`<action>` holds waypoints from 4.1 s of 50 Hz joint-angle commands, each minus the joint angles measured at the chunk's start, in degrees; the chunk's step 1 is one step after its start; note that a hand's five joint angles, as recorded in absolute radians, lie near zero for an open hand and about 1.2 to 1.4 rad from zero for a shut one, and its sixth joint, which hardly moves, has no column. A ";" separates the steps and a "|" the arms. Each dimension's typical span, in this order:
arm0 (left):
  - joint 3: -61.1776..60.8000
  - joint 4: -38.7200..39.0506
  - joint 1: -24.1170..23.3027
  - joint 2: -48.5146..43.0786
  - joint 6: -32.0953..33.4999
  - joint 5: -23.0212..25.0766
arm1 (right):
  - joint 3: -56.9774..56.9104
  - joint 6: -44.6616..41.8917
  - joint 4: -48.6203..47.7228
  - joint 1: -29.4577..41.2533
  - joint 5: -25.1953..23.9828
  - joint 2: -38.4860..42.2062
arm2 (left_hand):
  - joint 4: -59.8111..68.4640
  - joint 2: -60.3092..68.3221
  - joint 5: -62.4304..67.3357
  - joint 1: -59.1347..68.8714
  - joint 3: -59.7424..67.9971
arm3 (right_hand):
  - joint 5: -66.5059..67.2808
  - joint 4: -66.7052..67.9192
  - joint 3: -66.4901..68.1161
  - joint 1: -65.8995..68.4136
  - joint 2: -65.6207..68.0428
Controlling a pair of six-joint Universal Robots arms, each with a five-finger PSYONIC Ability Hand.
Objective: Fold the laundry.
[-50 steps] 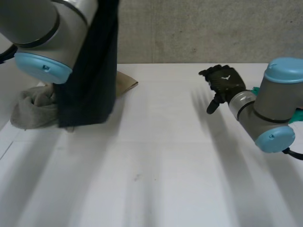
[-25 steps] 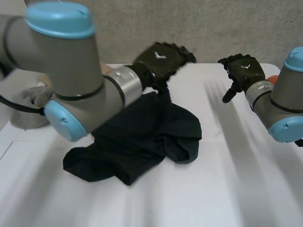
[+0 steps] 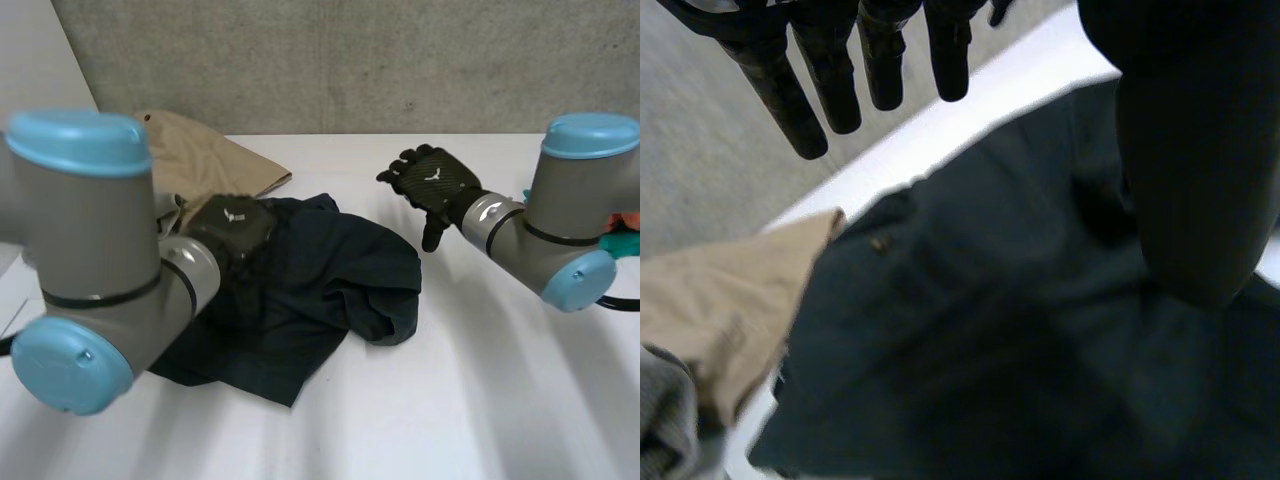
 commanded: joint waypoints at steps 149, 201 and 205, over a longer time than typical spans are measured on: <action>50.43 -4.22 14.99 -30.75 -6.23 -0.89 | -9.06 17.14 -19.14 10.36 22.71 1.41 | 67.83 67.48 67.36 67.16 66.93 | 63.90 64.20 64.67 64.17 64.84; 17.05 -2.46 -22.10 -19.41 -4.57 -5.90 | 7.02 -24.18 14.06 -16.44 -12.97 2.38 | 22.28 21.93 21.82 21.61 21.38 | 29.38 29.68 30.15 29.66 30.32; 18.37 -3.08 -21.48 -21.70 -4.21 -7.13 | 5.97 -22.86 11.52 -15.83 -13.85 3.70 | 5.13 4.78 4.67 4.46 4.23 | 25.70 25.99 26.47 25.97 26.63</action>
